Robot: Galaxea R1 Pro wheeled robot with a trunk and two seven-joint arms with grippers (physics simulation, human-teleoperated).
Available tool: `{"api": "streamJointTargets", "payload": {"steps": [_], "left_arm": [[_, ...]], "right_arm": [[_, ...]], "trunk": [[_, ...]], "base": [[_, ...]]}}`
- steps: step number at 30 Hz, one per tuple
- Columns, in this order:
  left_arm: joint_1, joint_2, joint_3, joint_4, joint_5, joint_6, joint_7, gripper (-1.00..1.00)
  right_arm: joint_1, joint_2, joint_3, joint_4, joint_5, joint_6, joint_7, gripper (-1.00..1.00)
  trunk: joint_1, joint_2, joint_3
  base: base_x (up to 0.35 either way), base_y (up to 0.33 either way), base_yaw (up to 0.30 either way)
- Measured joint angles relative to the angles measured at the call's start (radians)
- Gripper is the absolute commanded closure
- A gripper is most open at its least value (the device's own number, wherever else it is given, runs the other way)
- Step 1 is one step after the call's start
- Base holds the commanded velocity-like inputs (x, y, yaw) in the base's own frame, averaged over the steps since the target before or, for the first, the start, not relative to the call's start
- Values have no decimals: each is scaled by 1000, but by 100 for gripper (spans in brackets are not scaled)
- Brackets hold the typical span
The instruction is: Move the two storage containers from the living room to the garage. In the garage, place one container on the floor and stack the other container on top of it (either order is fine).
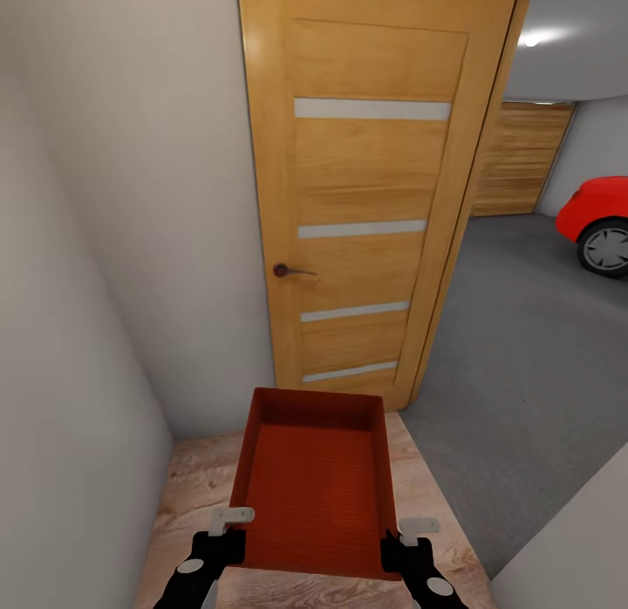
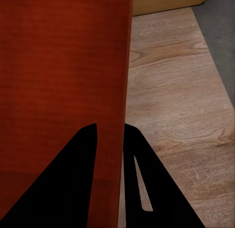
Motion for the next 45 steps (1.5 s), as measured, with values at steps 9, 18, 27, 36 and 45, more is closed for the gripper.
{"api": "streamJointTargets", "payload": {"steps": [9,18,27,36,45], "left_arm": [[0,0,0,0,0,0,0,100],[0,0,0,0,0,1,0,100],[0,0,0,0,0,1,0,100],[0,0,0,-1,0,1,0,100],[0,0,0,0,0,0,0,100]], "right_arm": [[0,0,0,0,0,0,0,100],[0,0,0,0,0,0,0,100],[0,0,0,0,0,0,0,100],[0,0,0,0,0,0,0,100],[0,0,0,0,0,0,0,100]], "trunk": [[0,0,0],[0,0,0],[0,0,0],[0,0,0],[0,0,0]], "base": [[13,0,-167],[0,0,-258],[1,1,-75],[235,157,-1],[265,210,0]]}}
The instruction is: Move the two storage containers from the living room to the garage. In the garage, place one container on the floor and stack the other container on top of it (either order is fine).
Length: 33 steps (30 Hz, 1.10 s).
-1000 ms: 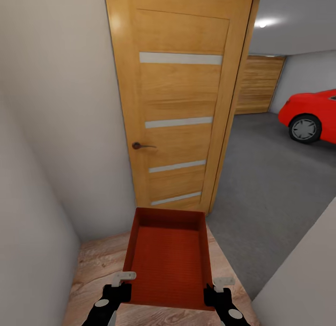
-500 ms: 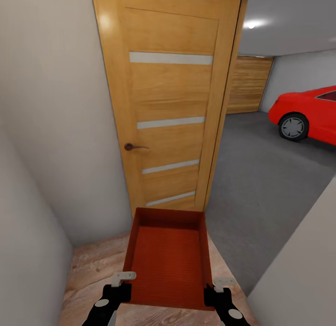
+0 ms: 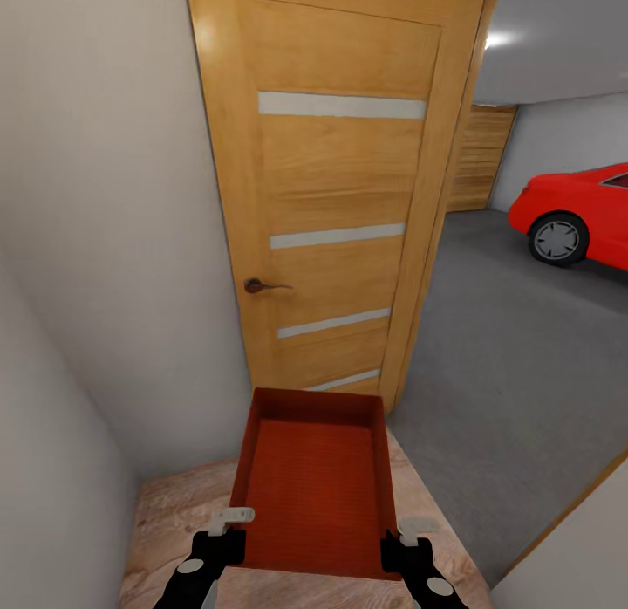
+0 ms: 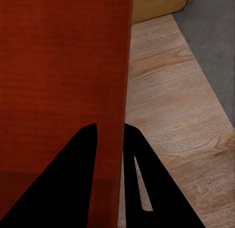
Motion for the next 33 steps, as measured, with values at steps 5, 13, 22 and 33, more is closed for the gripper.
{"api": "streamJointTargets", "payload": {"steps": [5,13,22,33], "left_arm": [[0,0,0,0,0,0,0,100],[0,0,0,0,0,0,0,100],[0,0,0,0,0,0,0,100],[0,0,0,0,0,0,0,100]], "right_arm": [[0,0,0,0,0,0,0,100],[0,0,0,0,-1,0,0,100],[0,0,0,0,0,0,0,100],[0,0,1,0,-1,0,-1,100]], "trunk": [[0,0,0],[0,0,0],[0,0,0],[0,0,0]], "base": [[104,210,0],[6,30,0],[0,0,0],[0,0,-43]]}}
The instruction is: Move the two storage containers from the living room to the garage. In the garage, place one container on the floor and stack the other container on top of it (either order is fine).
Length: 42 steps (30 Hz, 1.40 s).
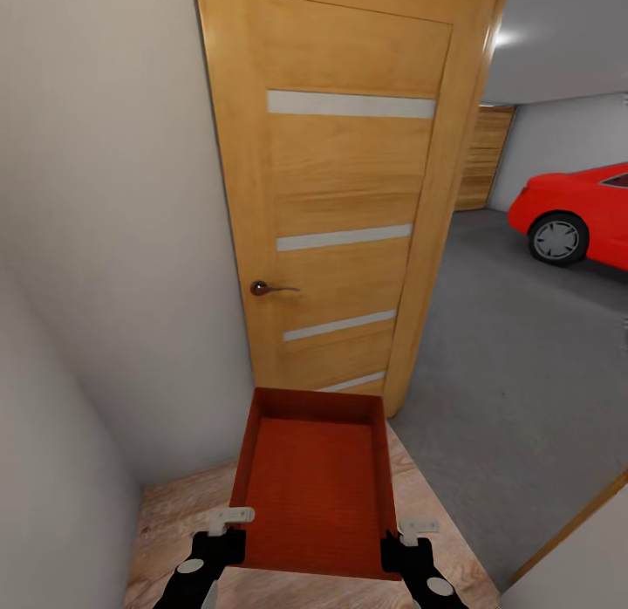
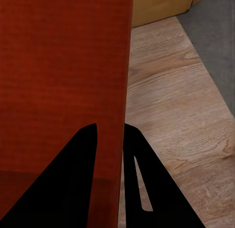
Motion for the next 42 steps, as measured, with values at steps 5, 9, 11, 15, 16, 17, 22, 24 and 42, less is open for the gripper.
{"api": "streamJointTargets", "payload": {"steps": [5,9,11,15,16,17,22,24,42], "left_arm": [[0,0,0,0,0,0,0,100],[0,0,0,0,0,0,0,100],[0,0,0,0,0,0,0,100],[0,0,0,0,0,0,0,100],[0,0,0,0,0,0,0,100],[0,0,0,0,0,0,0,100],[0,0,0,0,0,0,0,100],[0,0,0,0,0,0,-1,100],[0,0,0,0,0,0,0,100]], "right_arm": [[0,0,0,0,0,0,0,100],[0,0,0,0,1,0,0,100],[0,0,-1,0,1,0,0,100],[0,0,-1,0,1,0,1,100],[0,0,-1,0,1,0,1,100],[0,0,-1,0,1,0,1,100],[0,0,-1,0,1,0,1,100],[0,0,-1,0,1,0,1,100],[0,0,-1,0,1,0,1,100]], "trunk": [[0,0,0],[0,0,0],[0,0,0],[0,0,0],[0,0,0],[0,0,0],[0,0,0],[0,0,0],[0,0,0]], "base": [[0,0,-241],[0,0,-259],[0,0,-262],[0,0,-262],[0,0,-262],[0,0,-262],[0,0,-262],[0,0,-108],[118,109,-7]]}}
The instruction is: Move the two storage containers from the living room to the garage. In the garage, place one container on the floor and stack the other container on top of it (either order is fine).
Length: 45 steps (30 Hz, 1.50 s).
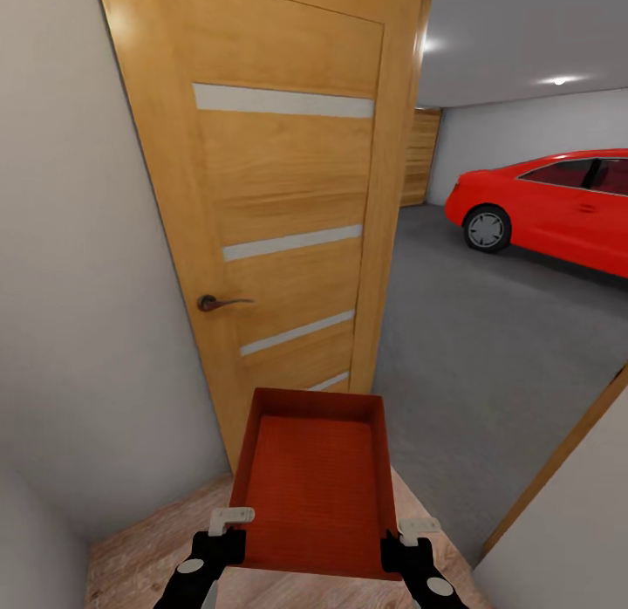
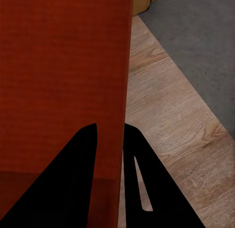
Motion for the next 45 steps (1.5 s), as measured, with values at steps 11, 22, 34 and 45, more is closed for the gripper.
{"api": "streamJointTargets", "payload": {"steps": [11,22,34,45], "left_arm": [[0,0,0,0,0,0,0,100],[0,0,0,0,0,0,-1,100],[0,0,0,0,0,0,0,100],[0,0,0,0,0,0,0,100]], "right_arm": [[0,0,1,0,-1,0,-1,100],[0,0,1,0,-1,0,0,100],[0,0,1,0,-1,0,0,100],[0,0,1,0,-1,0,-1,100]], "trunk": [[0,0,0],[0,0,0],[0,0,0],[0,0,0]], "base": [[1,1,-139],[0,0,-168],[23,225,-3],[9,34,-72]]}}
